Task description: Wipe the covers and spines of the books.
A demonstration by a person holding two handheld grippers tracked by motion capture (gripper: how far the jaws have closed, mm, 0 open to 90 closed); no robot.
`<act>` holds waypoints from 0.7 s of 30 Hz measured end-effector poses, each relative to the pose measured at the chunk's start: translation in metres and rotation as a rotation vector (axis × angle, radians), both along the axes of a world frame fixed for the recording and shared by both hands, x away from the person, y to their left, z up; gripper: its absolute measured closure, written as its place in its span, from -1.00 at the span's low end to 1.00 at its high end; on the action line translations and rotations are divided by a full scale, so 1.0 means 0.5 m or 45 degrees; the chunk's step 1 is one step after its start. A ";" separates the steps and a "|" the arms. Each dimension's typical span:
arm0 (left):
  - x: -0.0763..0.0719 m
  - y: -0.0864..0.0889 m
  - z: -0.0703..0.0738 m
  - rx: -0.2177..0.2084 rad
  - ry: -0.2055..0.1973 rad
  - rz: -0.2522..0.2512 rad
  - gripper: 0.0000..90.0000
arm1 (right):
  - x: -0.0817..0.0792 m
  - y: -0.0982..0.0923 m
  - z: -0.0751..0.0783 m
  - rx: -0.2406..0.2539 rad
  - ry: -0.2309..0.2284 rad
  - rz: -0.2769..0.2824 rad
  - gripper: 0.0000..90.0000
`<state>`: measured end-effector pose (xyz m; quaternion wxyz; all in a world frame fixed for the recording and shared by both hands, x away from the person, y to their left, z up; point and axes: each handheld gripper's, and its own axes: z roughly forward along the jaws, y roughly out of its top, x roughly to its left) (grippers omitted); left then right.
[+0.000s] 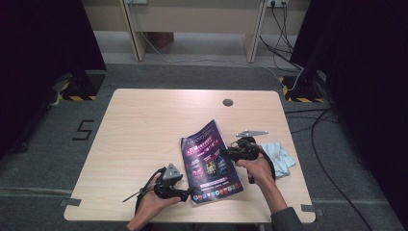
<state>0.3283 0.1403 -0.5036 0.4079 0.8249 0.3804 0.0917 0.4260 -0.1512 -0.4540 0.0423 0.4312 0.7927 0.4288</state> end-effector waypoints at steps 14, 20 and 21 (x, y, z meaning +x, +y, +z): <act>0.010 0.100 -0.011 0.063 0.030 0.142 -0.37 | 0.029 0.024 0.093 -0.243 -0.083 0.070 0.84; 0.008 0.096 -0.018 0.125 -0.001 0.122 -0.37 | 0.037 0.031 0.148 -0.407 -0.179 0.078 0.85; 0.008 0.095 -0.018 0.136 -0.011 0.120 -0.37 | 0.038 0.031 0.157 -0.421 -0.193 0.072 0.85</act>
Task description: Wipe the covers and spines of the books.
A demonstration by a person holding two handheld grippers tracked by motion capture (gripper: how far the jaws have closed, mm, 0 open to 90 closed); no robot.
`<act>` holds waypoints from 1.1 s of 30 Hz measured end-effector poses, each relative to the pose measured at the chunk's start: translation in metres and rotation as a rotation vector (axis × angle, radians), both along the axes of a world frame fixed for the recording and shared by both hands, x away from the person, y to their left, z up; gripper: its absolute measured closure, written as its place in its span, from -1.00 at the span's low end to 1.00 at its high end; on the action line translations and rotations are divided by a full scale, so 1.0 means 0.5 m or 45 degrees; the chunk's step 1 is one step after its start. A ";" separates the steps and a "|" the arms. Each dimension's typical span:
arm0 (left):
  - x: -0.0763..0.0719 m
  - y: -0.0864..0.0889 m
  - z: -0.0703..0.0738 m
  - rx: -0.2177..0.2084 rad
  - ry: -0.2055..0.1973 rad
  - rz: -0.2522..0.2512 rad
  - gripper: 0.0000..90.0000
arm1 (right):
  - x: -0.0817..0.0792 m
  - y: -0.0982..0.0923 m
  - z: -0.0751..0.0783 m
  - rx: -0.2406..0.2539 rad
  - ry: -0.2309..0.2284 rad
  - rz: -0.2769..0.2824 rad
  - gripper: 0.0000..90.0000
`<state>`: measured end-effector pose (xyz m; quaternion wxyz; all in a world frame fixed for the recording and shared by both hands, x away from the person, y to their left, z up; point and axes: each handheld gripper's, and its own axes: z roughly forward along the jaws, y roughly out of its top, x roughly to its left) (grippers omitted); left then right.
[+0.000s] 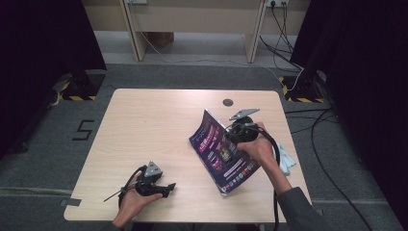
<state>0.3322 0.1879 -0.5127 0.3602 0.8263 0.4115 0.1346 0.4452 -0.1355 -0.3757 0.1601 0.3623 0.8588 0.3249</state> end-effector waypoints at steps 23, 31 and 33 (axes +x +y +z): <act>-0.003 -0.005 -0.003 0.037 -0.039 -0.004 -0.37 | -0.012 0.106 0.051 -0.305 -0.128 0.123 0.85; -0.002 -0.005 -0.003 0.035 -0.038 -0.002 -0.37 | -0.026 0.119 0.052 -0.159 0.044 0.210 0.84; -0.001 -0.005 -0.004 0.030 -0.040 -0.005 -0.37 | -0.026 0.121 0.046 -0.117 0.102 0.224 0.84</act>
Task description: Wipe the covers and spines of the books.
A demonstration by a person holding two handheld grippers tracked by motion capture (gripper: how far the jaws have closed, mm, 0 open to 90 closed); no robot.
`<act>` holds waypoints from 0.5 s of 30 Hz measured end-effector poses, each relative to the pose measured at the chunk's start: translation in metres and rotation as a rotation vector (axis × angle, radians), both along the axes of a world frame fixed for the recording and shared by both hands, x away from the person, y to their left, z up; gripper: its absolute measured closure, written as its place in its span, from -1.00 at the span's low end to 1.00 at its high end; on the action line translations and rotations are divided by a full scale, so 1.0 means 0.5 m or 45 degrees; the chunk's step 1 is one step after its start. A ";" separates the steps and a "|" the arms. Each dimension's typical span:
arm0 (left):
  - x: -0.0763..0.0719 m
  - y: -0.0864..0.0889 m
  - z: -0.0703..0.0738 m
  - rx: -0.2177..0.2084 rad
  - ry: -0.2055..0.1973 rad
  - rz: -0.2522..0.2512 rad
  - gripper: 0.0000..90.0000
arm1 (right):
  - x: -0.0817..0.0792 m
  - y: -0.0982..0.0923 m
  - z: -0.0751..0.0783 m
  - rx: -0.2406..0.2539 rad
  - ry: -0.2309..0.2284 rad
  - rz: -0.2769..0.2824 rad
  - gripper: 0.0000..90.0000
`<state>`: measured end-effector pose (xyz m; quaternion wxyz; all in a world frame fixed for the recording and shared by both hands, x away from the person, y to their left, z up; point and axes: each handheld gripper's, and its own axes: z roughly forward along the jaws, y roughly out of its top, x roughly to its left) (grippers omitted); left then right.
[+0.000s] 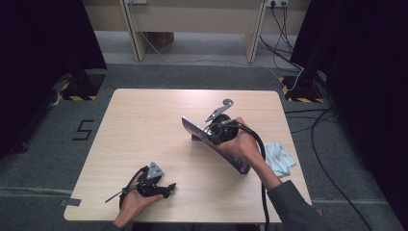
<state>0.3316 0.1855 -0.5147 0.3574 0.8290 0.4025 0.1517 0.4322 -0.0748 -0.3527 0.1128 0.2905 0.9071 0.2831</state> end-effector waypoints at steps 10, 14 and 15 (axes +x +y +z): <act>0.001 0.002 0.000 0.003 -0.001 0.008 -0.37 | -0.007 0.011 -0.077 0.110 0.140 0.052 0.84; 0.001 0.004 0.000 0.000 -0.002 0.012 -0.37 | -0.011 0.007 -0.112 0.136 0.159 0.041 0.84; 0.002 0.004 0.000 0.003 0.000 0.012 -0.37 | -0.013 0.007 -0.119 0.133 0.157 0.051 0.84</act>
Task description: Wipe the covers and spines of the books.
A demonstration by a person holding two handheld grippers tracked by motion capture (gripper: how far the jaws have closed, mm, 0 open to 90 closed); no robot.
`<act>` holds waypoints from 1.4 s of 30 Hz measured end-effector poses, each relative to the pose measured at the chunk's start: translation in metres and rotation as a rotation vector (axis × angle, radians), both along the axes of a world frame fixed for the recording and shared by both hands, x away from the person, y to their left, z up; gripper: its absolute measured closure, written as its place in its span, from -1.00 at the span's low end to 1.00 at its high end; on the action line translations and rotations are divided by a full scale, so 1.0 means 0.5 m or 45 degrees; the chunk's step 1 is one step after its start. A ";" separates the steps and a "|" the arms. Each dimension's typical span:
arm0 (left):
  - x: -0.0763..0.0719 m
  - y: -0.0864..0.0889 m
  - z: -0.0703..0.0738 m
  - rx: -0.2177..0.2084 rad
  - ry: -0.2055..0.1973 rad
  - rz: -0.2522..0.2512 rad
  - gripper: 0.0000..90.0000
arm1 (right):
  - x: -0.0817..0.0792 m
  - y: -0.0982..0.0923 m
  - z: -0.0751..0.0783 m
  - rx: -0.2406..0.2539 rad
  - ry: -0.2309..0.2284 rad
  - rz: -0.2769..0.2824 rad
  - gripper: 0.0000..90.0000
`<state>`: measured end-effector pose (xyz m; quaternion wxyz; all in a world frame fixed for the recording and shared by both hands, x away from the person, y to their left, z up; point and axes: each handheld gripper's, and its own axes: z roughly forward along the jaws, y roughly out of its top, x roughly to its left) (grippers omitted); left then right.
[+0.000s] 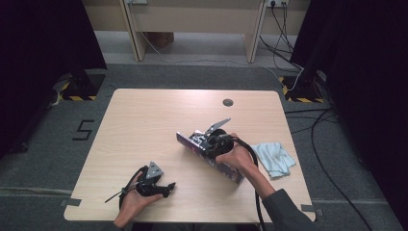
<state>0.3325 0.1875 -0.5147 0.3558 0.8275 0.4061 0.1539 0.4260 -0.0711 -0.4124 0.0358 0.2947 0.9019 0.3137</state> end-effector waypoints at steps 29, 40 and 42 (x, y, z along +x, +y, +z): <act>0.002 0.007 0.002 -0.023 0.025 0.027 -0.39 | -0.030 -0.002 -0.100 0.163 0.189 -0.011 0.41; 0.001 0.005 0.002 -0.008 0.016 0.027 -0.40 | -0.021 -0.050 -0.100 0.253 0.135 -0.123 0.29; 0.000 0.004 0.001 -0.003 0.014 0.029 -0.39 | -0.018 -0.068 -0.104 0.287 0.121 -0.177 0.25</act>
